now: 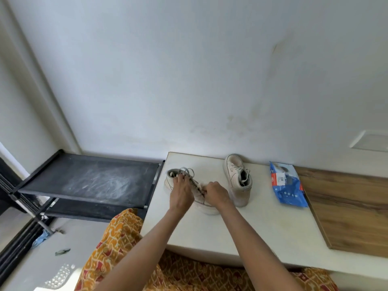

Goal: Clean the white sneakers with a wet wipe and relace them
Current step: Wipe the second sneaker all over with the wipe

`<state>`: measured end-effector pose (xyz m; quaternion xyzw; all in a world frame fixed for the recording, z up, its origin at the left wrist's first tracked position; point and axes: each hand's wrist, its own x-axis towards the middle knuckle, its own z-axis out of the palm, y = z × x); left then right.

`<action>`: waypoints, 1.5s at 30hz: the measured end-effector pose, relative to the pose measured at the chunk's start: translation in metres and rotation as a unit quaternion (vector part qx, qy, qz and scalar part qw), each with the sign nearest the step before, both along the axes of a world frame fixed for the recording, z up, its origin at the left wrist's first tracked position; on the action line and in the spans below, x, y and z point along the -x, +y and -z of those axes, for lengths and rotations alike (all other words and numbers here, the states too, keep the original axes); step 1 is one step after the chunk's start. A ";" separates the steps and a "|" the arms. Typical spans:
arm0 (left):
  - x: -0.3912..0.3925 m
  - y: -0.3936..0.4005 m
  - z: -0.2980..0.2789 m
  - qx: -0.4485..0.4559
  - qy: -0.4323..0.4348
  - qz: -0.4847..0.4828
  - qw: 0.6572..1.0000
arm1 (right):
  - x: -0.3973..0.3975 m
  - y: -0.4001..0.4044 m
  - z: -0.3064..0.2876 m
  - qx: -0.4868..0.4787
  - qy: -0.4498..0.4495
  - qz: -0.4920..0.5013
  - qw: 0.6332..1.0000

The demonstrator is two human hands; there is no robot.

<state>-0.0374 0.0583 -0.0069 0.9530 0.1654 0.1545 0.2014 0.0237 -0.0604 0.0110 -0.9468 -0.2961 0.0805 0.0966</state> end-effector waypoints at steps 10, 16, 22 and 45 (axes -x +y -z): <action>-0.024 -0.008 -0.015 0.079 0.036 0.009 0.996 | 0.009 -0.031 -0.017 -0.057 0.100 0.041 0.992; -0.021 -0.003 -0.019 0.113 0.020 0.069 0.991 | -0.003 -0.014 -0.012 -0.176 0.132 0.121 0.968; -0.019 -0.001 -0.016 0.094 -0.005 0.082 0.992 | 0.046 -0.021 0.019 -0.136 0.010 0.100 0.986; -0.036 0.001 -0.025 -0.039 0.096 0.107 0.989 | 0.049 -0.041 0.027 -0.140 -0.047 -0.037 0.988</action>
